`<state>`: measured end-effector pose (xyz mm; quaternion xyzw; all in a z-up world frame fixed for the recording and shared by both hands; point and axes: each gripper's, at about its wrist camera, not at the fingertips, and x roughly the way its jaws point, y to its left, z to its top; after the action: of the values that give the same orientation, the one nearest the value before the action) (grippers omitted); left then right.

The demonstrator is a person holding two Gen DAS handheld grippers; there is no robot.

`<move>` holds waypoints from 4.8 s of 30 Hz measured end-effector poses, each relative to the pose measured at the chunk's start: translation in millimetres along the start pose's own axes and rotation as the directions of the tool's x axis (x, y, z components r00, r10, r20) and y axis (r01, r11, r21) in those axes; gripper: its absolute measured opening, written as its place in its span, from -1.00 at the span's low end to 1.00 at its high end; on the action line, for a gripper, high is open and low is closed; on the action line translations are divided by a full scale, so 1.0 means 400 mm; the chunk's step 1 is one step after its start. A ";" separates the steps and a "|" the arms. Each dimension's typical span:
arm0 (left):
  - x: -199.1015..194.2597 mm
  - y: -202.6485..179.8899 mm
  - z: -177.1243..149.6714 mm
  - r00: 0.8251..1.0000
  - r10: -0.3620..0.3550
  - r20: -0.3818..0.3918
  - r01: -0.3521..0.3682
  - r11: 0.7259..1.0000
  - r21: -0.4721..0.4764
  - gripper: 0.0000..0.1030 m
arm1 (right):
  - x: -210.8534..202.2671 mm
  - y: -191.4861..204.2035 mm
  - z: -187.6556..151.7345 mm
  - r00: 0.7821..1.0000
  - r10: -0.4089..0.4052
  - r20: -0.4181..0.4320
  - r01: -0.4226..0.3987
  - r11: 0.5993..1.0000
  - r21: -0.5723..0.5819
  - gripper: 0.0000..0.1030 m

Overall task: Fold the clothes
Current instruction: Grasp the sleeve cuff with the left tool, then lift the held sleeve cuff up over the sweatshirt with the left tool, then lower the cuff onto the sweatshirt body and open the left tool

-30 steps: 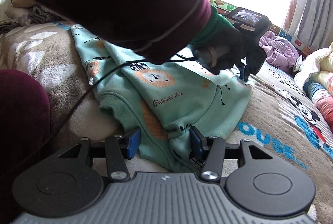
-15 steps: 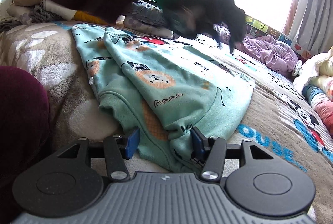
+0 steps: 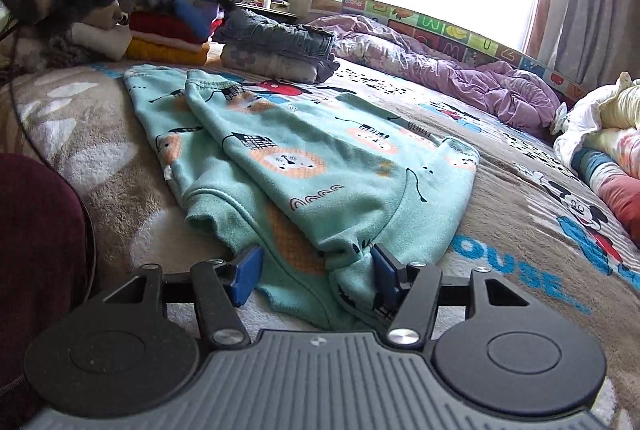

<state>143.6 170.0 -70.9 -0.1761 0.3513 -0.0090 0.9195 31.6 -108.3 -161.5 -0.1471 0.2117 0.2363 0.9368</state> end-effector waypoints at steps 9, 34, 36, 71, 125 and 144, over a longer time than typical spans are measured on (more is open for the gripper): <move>0.008 0.087 -0.072 0.999 -0.047 -0.024 0.043 0.986 -0.163 -0.03 | -0.042 -0.015 0.009 0.998 -0.001 0.061 -0.002 0.999 0.049 0.18; -0.005 -0.102 0.035 0.984 -0.134 0.119 0.140 0.989 -0.049 -0.94 | -0.045 -0.039 -0.009 0.998 0.035 0.050 -0.040 0.994 0.097 0.13; -0.009 -0.138 0.065 0.976 -0.169 0.134 0.177 0.983 -0.048 -0.94 | -0.044 -0.040 -0.013 0.998 0.037 0.047 -0.042 0.994 0.105 0.14; 0.406 -0.490 0.119 0.969 -0.244 -0.045 0.235 0.962 -0.140 -0.95 | -0.047 -0.154 -0.038 0.964 0.231 0.128 -0.264 0.859 0.439 0.35; 0.532 -0.435 0.116 0.963 -0.237 -0.127 0.250 0.963 0.102 -0.32 | -0.105 -0.304 0.008 0.977 0.081 0.199 -0.173 0.846 0.504 0.08; 0.582 -0.412 0.077 0.944 -0.299 -0.137 0.319 0.935 0.157 -0.87 | 0.340 -0.574 0.090 0.985 0.118 0.127 -0.173 0.719 0.673 -0.52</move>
<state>356.5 -7.5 -145.0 -0.1461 0.3673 -0.1944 0.8977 267.9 -236.9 -153.4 0.2325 0.2591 0.2204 0.9112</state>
